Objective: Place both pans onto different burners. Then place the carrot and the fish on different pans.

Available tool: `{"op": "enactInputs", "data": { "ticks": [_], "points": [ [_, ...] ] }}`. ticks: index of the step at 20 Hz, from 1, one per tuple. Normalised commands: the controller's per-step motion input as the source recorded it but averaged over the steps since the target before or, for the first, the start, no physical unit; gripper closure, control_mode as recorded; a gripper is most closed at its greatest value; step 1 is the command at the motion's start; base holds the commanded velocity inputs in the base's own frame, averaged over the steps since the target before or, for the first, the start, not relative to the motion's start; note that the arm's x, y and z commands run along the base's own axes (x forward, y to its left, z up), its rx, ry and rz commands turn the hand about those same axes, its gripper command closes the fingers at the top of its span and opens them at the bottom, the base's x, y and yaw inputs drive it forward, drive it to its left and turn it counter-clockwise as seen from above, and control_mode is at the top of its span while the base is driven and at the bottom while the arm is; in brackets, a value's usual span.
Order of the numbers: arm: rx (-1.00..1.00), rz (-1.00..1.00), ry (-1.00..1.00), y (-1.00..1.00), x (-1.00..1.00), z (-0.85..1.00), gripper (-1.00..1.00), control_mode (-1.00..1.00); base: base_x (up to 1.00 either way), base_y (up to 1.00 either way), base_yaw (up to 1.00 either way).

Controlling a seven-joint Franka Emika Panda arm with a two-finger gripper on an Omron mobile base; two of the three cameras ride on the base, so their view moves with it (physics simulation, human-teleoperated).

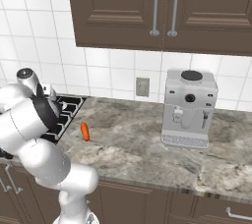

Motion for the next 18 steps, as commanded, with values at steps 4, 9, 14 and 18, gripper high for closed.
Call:
{"op": "enactInputs", "data": {
  "ticks": [4, 9, 14, 18],
  "points": [
    [-0.05, 0.00, -0.02, 0.32, 0.22, -0.24, 1.00, -1.00, 0.00, 0.00, 0.00],
    [-0.04, 0.00, -0.01, 0.24, 0.20, -0.25, 1.00, -1.00, 0.00, 0.00, 0.00],
    [-0.03, 0.00, 0.00, 0.19, 0.21, -0.24, 1.00, -1.00, 0.00, 0.00, 0.00],
    [-0.01, 0.00, 0.00, 0.02, 0.27, -0.21, 1.00, -1.00, 0.00, 0.00, 0.00]
  ]
}}
